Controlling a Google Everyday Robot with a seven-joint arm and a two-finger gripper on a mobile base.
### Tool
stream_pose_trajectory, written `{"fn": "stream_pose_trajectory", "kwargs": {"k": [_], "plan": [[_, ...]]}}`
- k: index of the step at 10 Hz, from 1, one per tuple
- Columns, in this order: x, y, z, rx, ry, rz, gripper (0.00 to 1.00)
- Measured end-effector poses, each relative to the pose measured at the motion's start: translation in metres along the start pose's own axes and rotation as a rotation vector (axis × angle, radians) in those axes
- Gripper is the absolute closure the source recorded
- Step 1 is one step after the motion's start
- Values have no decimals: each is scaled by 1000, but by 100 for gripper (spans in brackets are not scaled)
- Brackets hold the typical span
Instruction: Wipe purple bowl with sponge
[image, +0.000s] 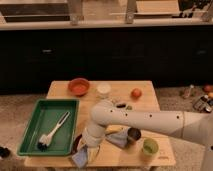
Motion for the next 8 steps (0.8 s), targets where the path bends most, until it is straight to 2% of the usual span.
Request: {"fn": "stream_pose_trajectory", "kwargs": {"k": [2,4,8], "plan": [[16,-5,-1,10,2,23,100],[24,-21,-4,40,2,23,100],[16,-40,-10,81,-10,-30,100]]}}
